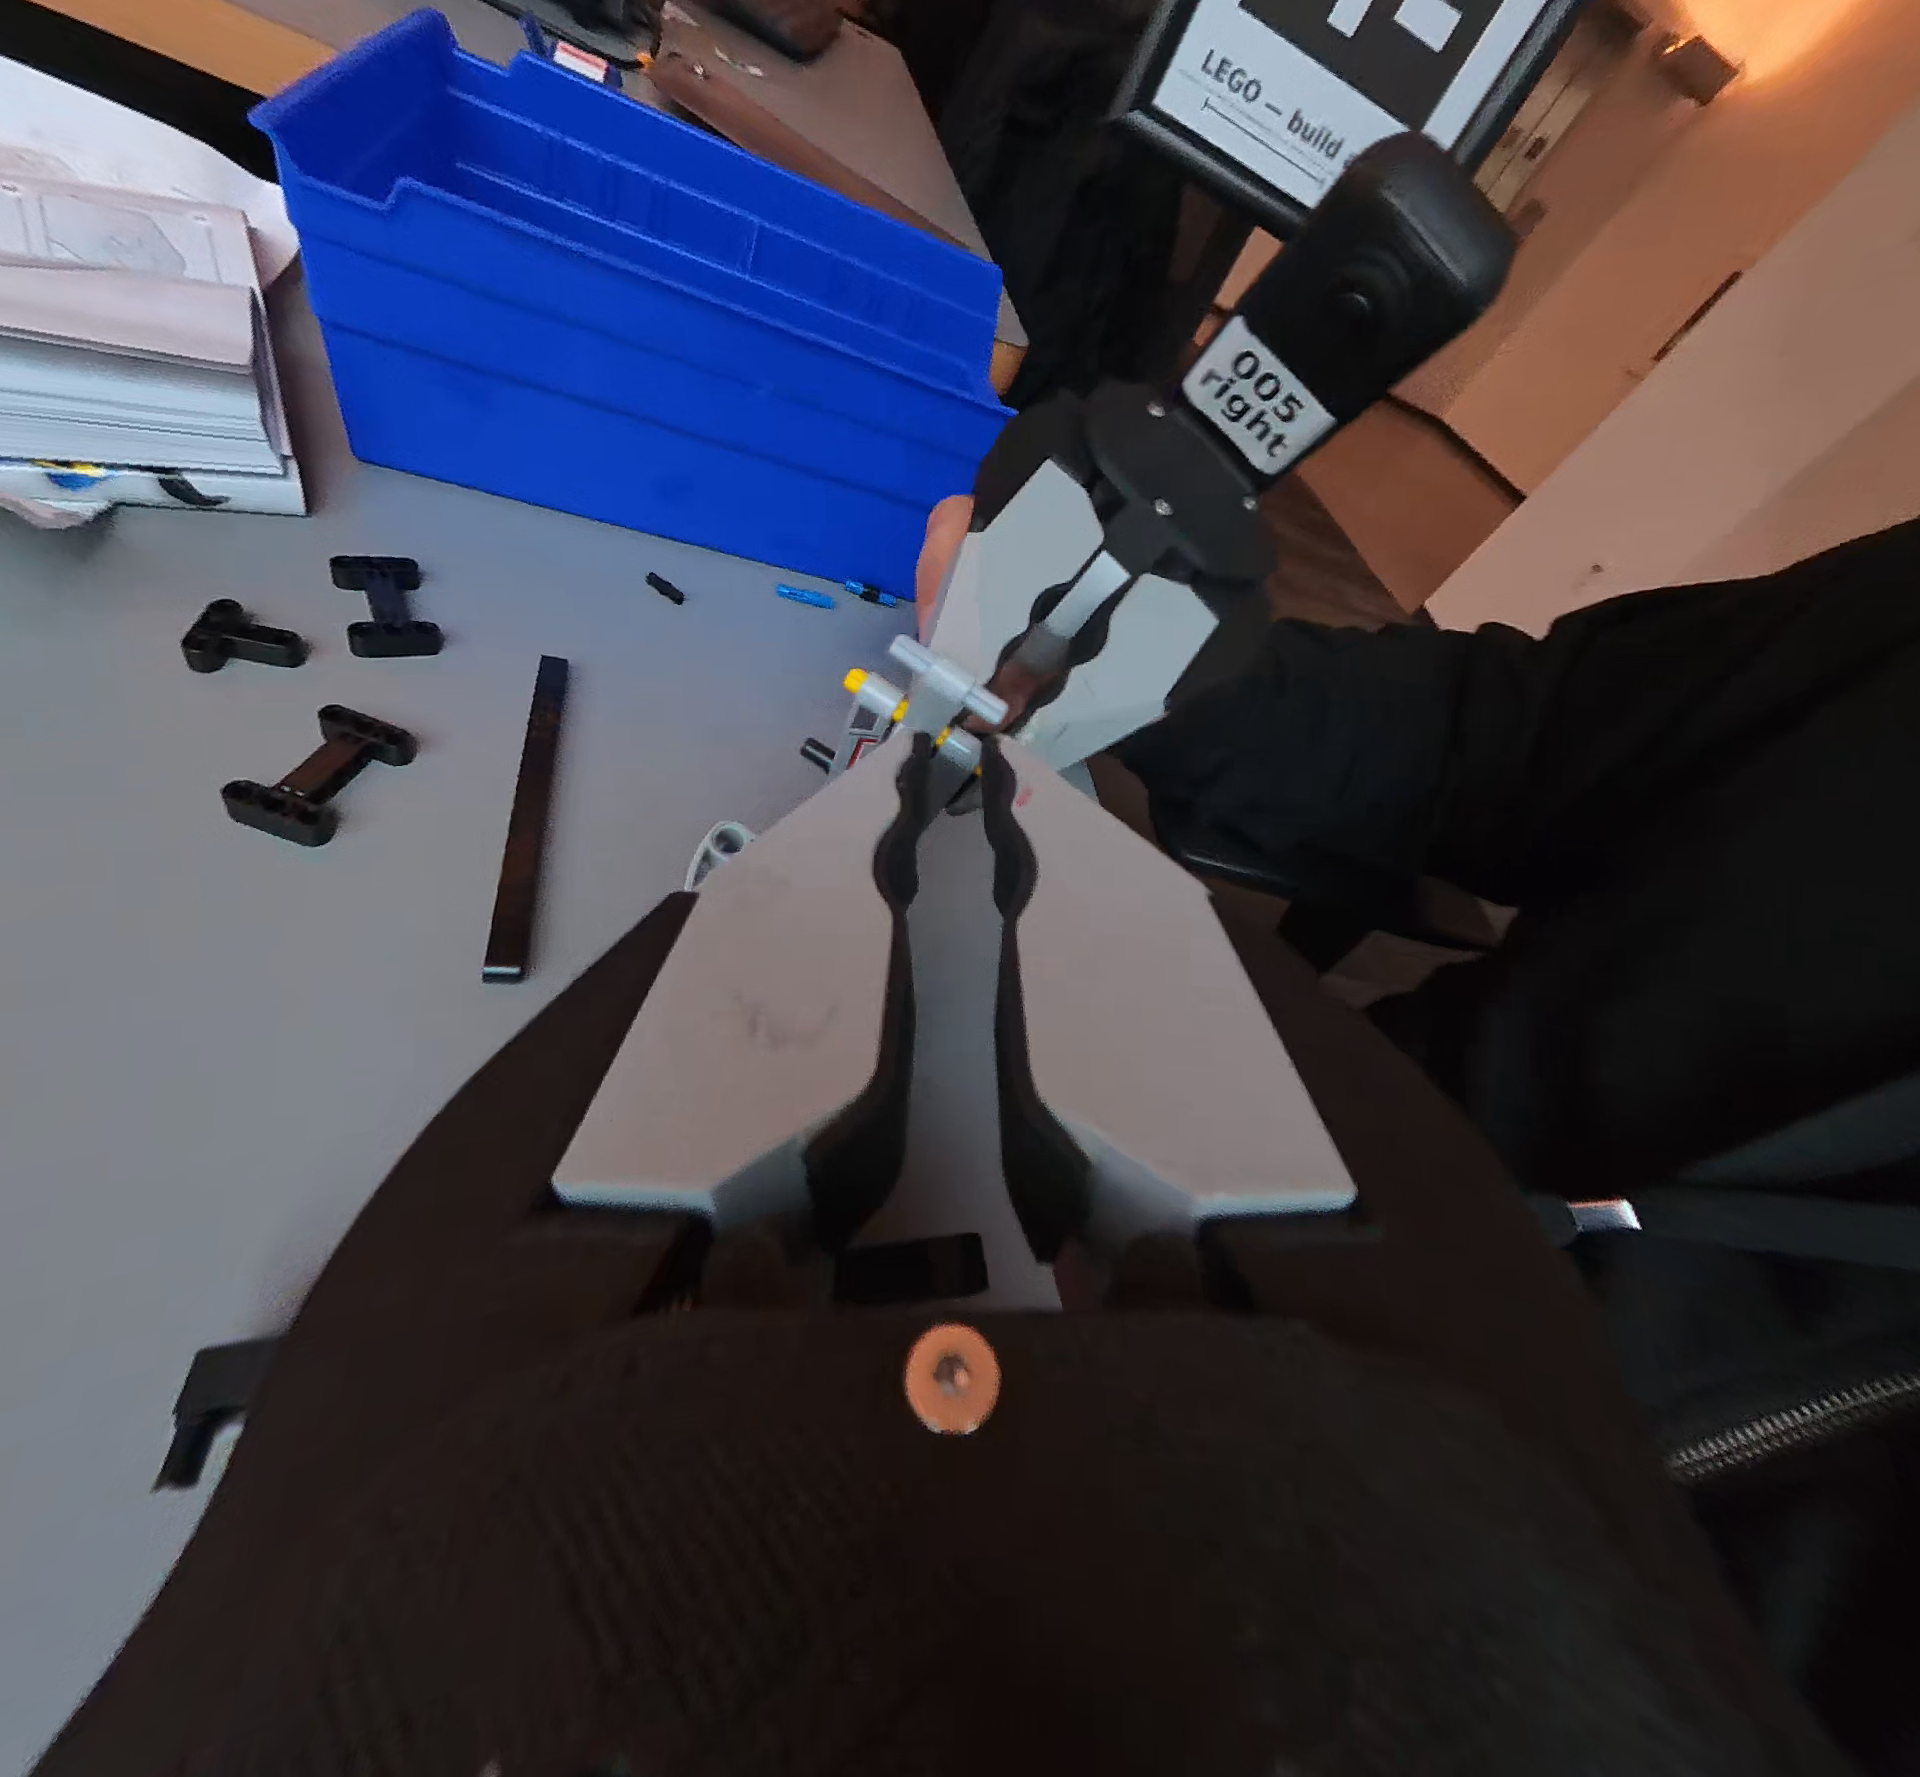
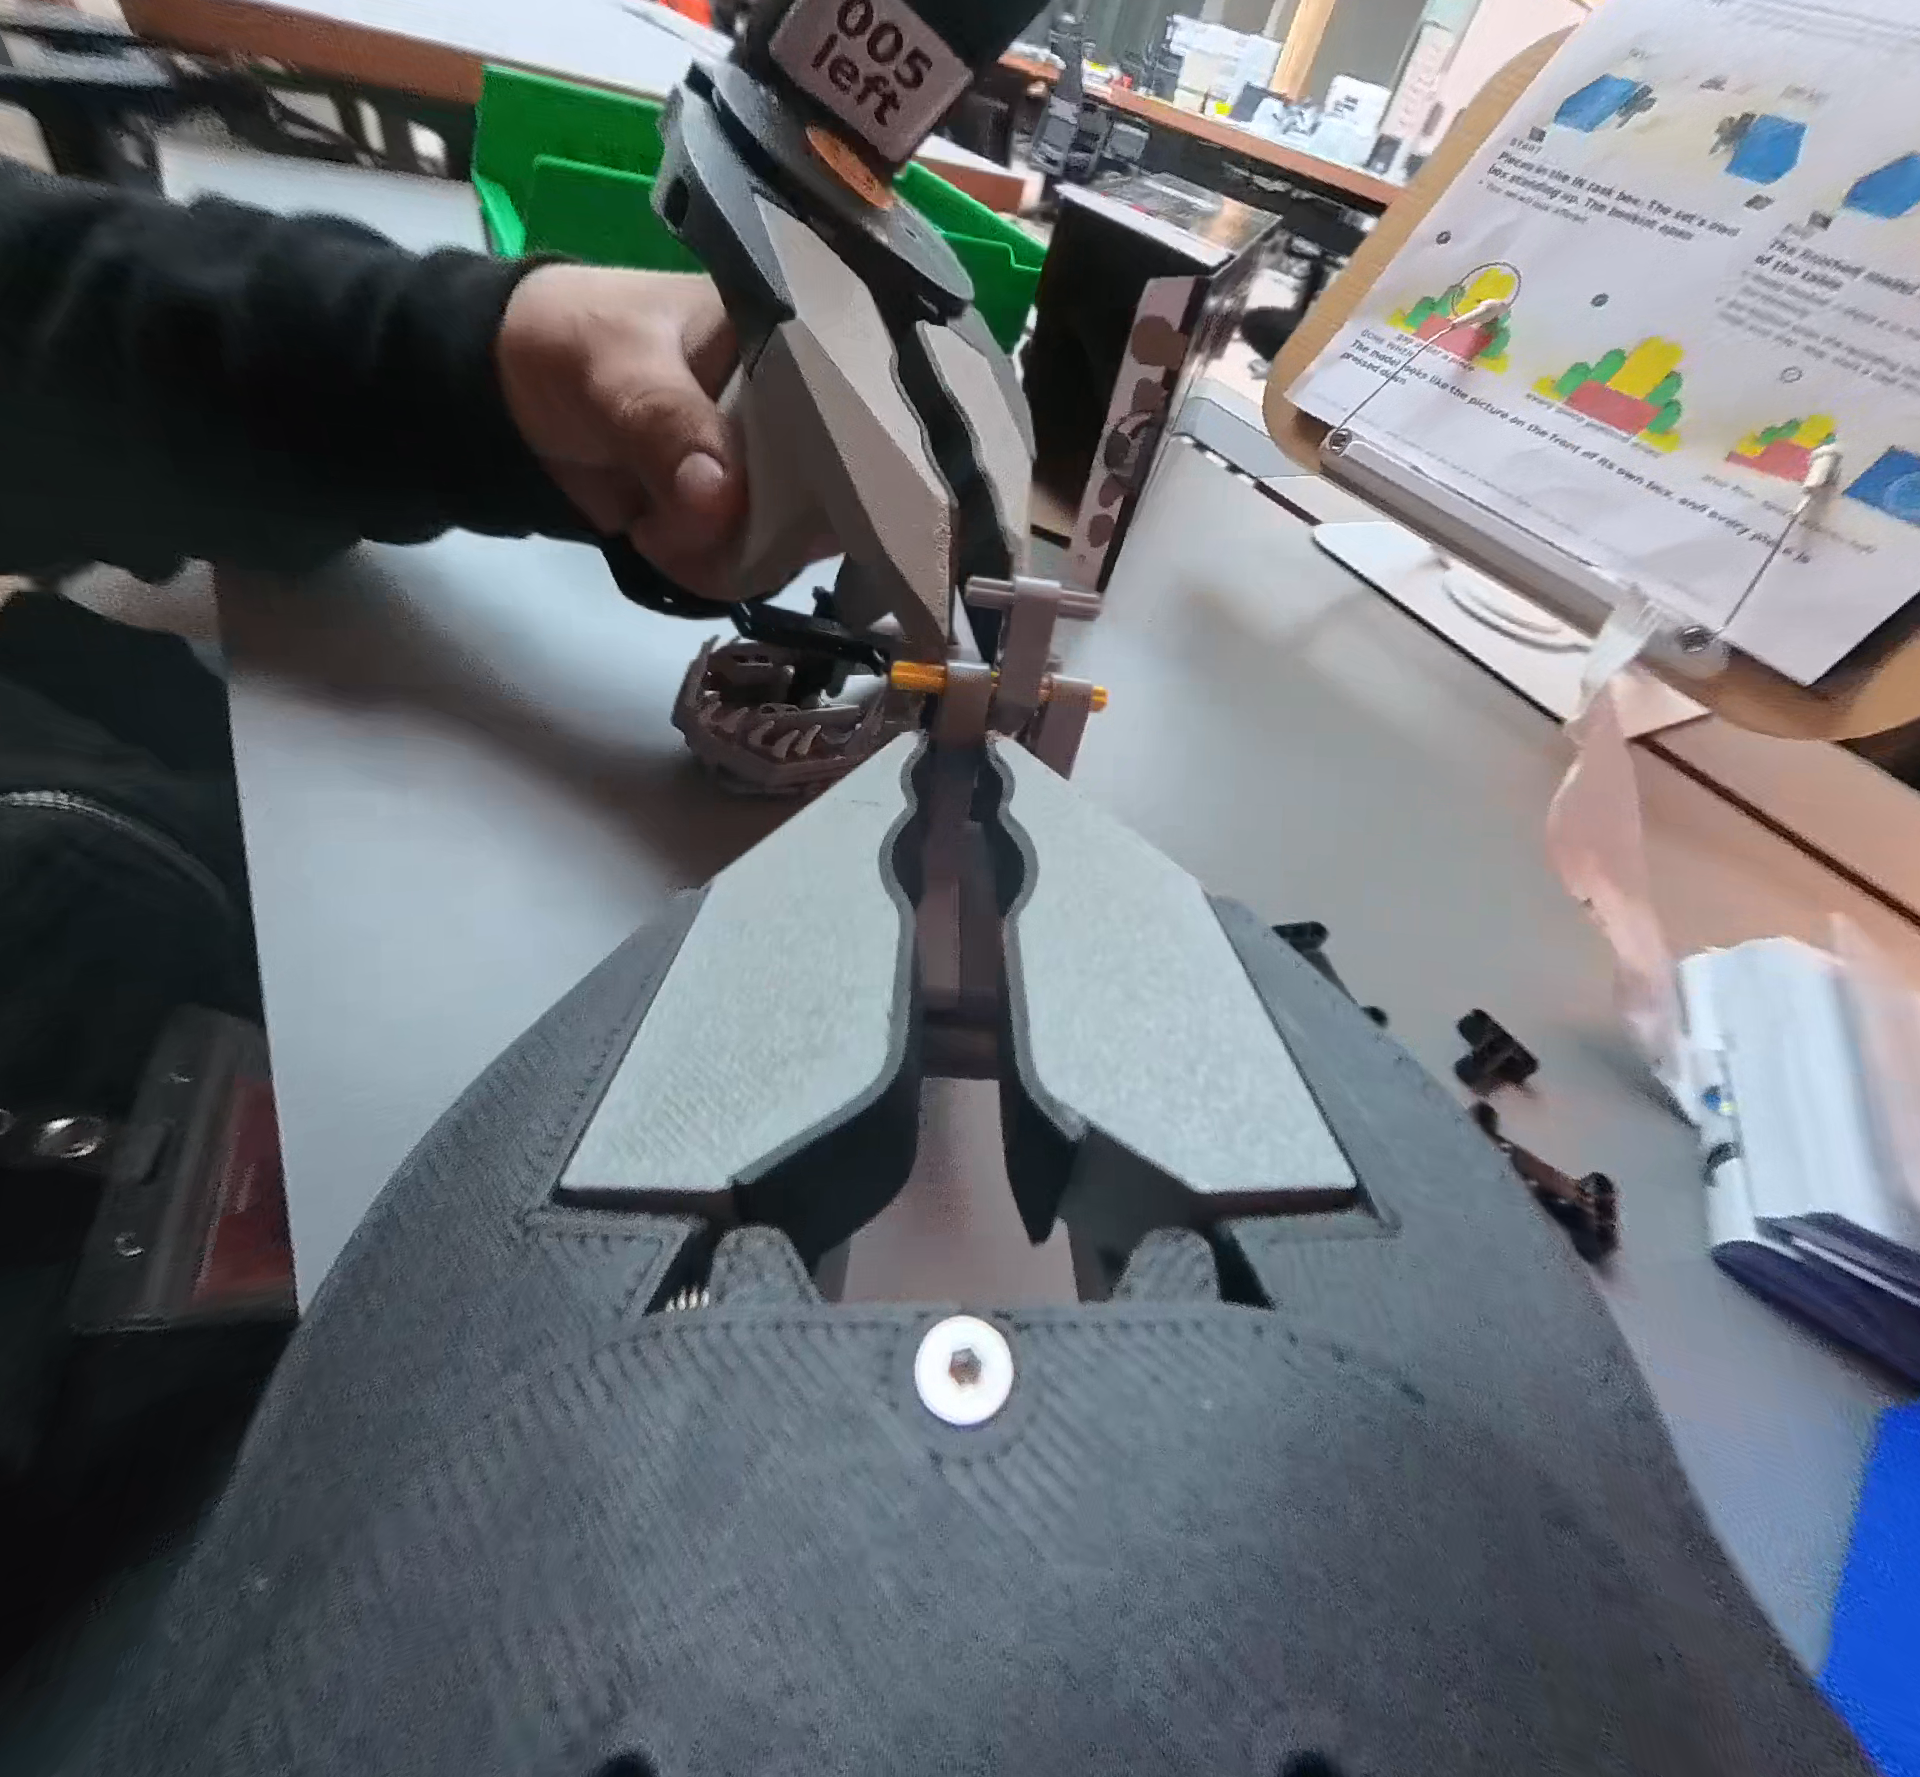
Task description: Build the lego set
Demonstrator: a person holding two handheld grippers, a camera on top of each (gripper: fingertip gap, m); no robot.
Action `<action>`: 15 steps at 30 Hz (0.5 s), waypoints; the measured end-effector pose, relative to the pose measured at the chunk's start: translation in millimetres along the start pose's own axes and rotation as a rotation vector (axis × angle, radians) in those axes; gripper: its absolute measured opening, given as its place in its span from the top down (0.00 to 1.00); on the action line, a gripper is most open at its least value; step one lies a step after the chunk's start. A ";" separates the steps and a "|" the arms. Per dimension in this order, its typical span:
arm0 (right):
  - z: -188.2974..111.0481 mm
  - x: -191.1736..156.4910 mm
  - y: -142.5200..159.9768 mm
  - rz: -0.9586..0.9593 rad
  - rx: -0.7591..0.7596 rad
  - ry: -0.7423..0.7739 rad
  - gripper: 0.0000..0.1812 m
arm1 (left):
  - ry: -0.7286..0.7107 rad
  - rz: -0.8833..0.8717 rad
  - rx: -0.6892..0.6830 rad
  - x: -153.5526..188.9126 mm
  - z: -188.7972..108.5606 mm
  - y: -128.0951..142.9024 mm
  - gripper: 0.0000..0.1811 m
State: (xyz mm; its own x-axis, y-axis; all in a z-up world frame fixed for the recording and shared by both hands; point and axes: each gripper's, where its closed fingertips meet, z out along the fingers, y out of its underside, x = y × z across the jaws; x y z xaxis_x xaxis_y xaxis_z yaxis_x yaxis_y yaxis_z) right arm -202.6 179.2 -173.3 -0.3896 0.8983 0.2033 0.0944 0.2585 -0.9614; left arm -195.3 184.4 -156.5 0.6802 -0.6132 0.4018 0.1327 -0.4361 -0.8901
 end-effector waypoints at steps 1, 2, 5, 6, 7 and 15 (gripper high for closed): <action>0.0 -1.7 1.8 0.022 0.007 -0.031 0.98 | 0.013 -0.020 -0.002 -1.3 1.0 1.0 0.96; 0.4 -5.0 3.8 0.046 0.009 -0.072 0.98 | 0.029 -0.043 -0.004 -2.5 1.9 2.3 0.97; 3.0 -7.1 7.4 0.118 0.018 -0.131 0.98 | 0.081 -0.099 0.017 -4.6 1.8 2.4 1.00; 3.4 -6.0 8.3 0.137 0.015 -0.141 0.98 | 0.109 -0.109 0.031 -2.2 0.5 0.3 1.00; 4.0 -6.0 8.8 0.156 0.010 -0.155 0.98 | 0.119 -0.123 0.032 -1.3 0.2 -0.4 1.00; 5.9 -0.6 15.0 0.206 -0.031 -0.159 0.98 | 0.061 -0.038 -0.047 -2.5 -15.4 -8.9 1.00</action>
State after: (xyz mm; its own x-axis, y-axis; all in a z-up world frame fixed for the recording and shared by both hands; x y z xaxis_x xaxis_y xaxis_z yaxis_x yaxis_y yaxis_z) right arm -206.3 180.4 -188.9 -0.4982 0.8665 -0.0300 0.2134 0.0890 -0.9729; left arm -209.3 179.7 -146.3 0.6296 -0.6340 0.4491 0.1229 -0.4895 -0.8633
